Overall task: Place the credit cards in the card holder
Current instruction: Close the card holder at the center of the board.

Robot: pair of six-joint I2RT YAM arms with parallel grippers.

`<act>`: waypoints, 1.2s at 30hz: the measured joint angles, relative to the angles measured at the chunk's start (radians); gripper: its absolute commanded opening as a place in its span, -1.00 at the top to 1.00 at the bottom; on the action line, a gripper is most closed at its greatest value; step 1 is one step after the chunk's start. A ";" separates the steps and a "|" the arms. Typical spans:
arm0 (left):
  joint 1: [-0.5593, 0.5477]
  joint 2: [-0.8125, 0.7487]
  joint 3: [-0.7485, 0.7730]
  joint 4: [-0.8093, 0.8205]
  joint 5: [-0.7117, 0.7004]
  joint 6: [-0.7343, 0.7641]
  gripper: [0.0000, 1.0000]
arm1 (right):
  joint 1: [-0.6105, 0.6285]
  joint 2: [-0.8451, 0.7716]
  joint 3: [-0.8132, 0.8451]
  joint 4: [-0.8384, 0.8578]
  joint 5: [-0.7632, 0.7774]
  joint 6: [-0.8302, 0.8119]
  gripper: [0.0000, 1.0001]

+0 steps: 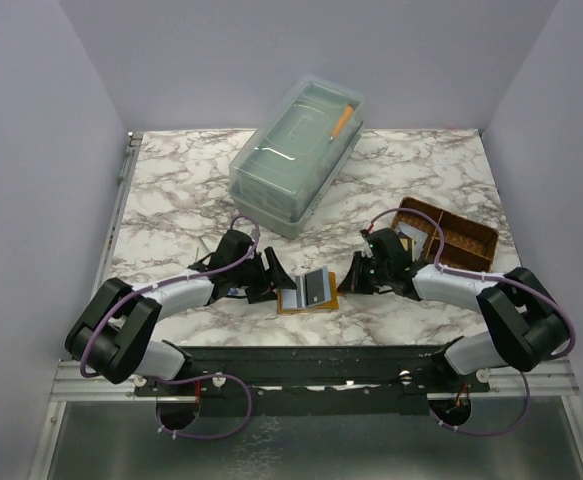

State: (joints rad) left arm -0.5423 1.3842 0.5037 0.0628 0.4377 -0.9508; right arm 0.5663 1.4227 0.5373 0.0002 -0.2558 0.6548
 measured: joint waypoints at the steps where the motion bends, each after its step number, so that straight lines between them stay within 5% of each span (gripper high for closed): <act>1: 0.000 -0.001 -0.001 0.004 0.001 0.000 -0.41 | 0.000 0.007 0.000 0.013 -0.009 0.002 1.00; 20: -0.049 -0.022 0.079 0.183 0.063 -0.068 -0.37 | 0.004 0.062 0.000 0.088 -0.100 0.015 0.95; 28: -0.089 0.193 0.128 0.279 0.113 -0.090 -0.33 | 0.004 0.018 0.000 0.039 -0.062 0.043 0.18; 31: -0.092 0.211 0.128 0.293 0.124 -0.093 -0.12 | 0.004 -0.038 -0.004 -0.004 -0.027 0.046 0.03; 33: -0.093 0.211 0.128 0.302 0.127 -0.093 0.24 | 0.004 -0.066 -0.004 -0.023 -0.015 0.035 -0.01; 36: -0.093 0.216 0.129 0.313 0.129 -0.097 0.50 | 0.007 -0.071 0.012 -0.061 -0.010 0.010 -0.10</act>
State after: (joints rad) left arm -0.6353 1.5997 0.6323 0.3756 0.5667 -1.0473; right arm 0.5735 1.3521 0.5491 -0.0605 -0.2657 0.6643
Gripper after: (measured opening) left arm 0.396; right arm 0.510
